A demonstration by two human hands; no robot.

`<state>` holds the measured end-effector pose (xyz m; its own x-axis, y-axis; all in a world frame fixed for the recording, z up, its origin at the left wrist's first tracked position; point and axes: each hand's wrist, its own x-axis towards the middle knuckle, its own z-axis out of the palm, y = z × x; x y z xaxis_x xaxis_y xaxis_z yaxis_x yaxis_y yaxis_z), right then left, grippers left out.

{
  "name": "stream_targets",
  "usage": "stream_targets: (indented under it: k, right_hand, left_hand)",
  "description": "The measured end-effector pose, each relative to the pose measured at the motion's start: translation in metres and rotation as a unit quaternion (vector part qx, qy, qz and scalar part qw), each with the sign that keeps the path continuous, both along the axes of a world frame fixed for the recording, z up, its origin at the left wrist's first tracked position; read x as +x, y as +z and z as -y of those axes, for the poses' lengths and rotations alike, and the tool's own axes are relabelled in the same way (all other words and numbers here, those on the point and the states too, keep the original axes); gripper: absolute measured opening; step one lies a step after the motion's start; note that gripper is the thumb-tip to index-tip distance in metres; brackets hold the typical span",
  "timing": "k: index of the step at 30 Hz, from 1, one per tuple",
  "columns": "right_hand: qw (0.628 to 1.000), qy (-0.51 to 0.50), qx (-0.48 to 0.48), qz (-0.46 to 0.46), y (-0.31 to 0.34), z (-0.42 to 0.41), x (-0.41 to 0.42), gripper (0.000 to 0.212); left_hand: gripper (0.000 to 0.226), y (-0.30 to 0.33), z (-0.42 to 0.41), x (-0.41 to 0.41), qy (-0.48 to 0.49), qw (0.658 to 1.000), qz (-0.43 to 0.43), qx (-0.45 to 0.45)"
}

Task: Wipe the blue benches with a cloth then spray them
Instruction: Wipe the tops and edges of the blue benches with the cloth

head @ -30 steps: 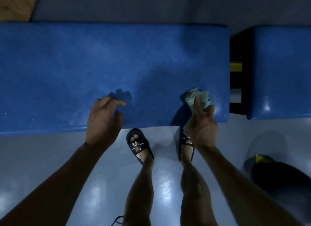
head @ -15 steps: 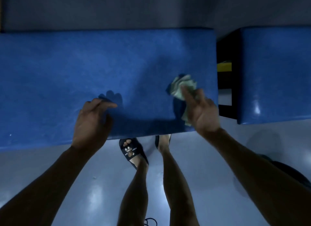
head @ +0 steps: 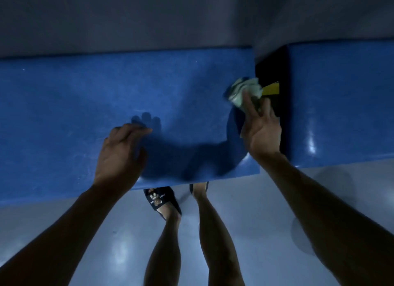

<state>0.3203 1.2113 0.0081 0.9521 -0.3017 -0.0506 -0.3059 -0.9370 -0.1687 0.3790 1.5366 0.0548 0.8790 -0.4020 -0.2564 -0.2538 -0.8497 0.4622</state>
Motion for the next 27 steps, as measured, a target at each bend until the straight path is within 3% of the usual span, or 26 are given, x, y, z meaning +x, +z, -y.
stream_targets:
  k: [2, 8, 12, 16, 19, 24, 27]
  right_hand:
    - [0.997, -0.078, 0.008, -0.023, 0.004, -0.007, -0.003, 0.065]
    - [0.989, -0.017, 0.106, -0.105, 0.019, -0.033, -0.089, 0.060]
    - [0.993, -0.024, 0.093, -0.074, 0.008, -0.011, -0.025, 0.065]
    - [0.986, -0.107, 0.099, -0.082, 0.005, 0.001, 0.039, 0.069]
    - [0.975, -0.174, 0.119, -0.065, 0.010, -0.001, 0.032, 0.068]
    - [0.945, -0.265, 0.149, -0.124, 0.011, -0.003, -0.029, 0.063]
    - [0.950, -0.284, 0.096, -0.083, 0.004, -0.010, -0.008, 0.059]
  left_hand:
    - [0.052, -0.004, 0.006, 0.000, -0.003, 1.000, -0.008, -0.002]
    - [0.055, -0.001, 0.015, 0.004, 0.004, 1.000, -0.013, -0.002]
    - [0.053, -0.001, 0.017, 0.005, -0.007, 1.000, -0.002, 0.008]
    - [0.052, 0.000, 0.019, 0.000, -0.010, 1.000, 0.004, 0.014]
    - [0.051, 0.001, 0.015, -0.003, 0.004, 1.000, -0.006, 0.008]
    - [0.051, 0.004, -0.002, -0.010, 0.020, 1.000, -0.016, 0.011]
    - [0.055, 0.002, -0.010, -0.017, 0.024, 1.000, -0.013, 0.014]
